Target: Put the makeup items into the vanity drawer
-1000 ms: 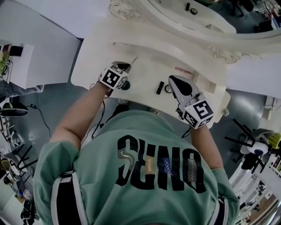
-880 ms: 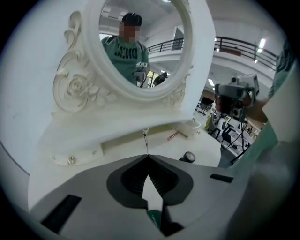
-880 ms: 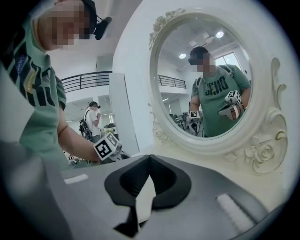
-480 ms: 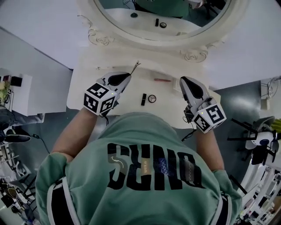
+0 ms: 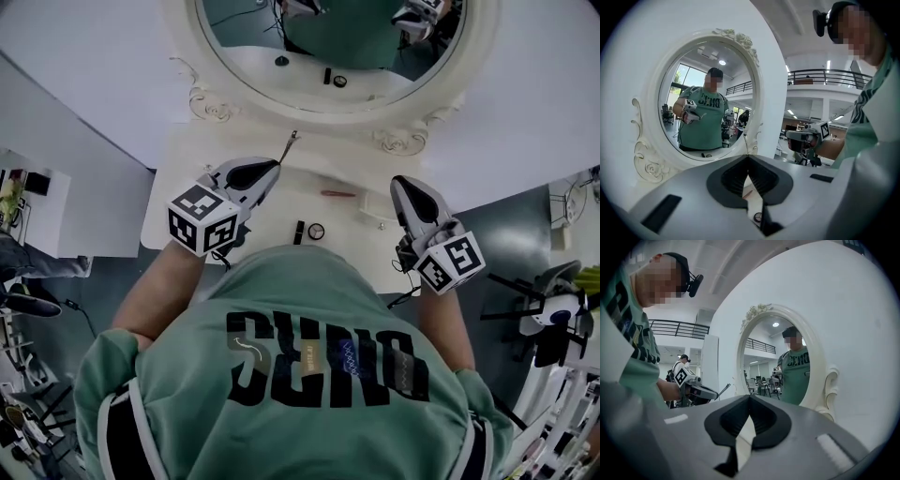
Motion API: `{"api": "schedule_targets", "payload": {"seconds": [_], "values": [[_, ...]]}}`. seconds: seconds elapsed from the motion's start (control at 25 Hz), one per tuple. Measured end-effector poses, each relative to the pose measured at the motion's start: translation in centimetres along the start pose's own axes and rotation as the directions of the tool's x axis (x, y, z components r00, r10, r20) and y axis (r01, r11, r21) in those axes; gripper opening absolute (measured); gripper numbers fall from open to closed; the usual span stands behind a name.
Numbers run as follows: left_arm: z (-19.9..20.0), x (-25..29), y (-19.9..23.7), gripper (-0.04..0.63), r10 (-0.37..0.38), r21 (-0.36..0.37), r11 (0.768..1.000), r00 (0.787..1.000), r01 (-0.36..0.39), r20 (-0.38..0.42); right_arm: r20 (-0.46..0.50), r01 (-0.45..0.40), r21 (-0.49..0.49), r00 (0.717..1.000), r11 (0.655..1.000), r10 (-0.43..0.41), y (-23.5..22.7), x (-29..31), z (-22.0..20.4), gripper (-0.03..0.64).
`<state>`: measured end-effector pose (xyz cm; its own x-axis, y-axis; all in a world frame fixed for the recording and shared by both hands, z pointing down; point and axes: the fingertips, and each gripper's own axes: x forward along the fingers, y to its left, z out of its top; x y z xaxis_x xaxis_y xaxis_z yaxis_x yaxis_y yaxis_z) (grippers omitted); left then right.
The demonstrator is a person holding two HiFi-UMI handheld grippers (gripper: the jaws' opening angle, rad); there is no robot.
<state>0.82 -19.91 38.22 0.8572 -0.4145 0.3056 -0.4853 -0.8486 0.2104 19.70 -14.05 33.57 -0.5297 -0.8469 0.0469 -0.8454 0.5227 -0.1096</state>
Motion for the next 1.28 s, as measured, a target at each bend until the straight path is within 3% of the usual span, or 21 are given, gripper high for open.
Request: {"api": "schedule_targets", "payload": {"seconds": [0.32, 0.52, 0.72, 0.84, 1.08, 1.28], "values": [[-1.1, 1.9, -0.2, 0.008, -0.038, 0.000, 0.999, 0.998, 0.038, -0.050, -0.002, 0.029, 0.015, 1.000, 0.999, -0.029, -0.7, -0.1, -0.3, 0.011], [-3.8, 7.7, -3.2, 0.008, -0.152, 0.034, 0.987, 0.973, 0.160, -0.175, -0.022, 0.121, 0.052, 0.993, 0.991, -0.120, -3.2, -2.9, -2.2, 0.011], [-8.5, 15.1, -8.6, 0.008, -0.274, 0.082, 0.945, 0.904, 0.317, -0.329, -0.054, 0.222, 0.085, 0.974, 0.971, -0.218, -5.7, -7.6, -5.4, 0.011], [-12.0, 19.8, -11.7, 0.008, -0.300, 0.132, 0.913, 0.856, 0.385, -0.421, -0.077, 0.267, 0.107, 0.963, 0.958, -0.260, -7.3, -10.9, -7.8, 0.011], [-18.2, 26.8, -14.5, 0.008, -0.242, 0.263, 0.838, 0.758, 0.478, -0.606, -0.130, 0.338, 0.176, 0.939, 0.924, -0.319, -10.2, -16.8, -12.5, 0.011], [-21.4, 28.8, -14.3, 0.008, -0.189, 0.260, 0.832, 0.692, 0.489, -0.696, -0.139, 0.356, 0.215, 0.933, 0.909, -0.333, -11.6, -19.3, -14.5, 0.011]]}}
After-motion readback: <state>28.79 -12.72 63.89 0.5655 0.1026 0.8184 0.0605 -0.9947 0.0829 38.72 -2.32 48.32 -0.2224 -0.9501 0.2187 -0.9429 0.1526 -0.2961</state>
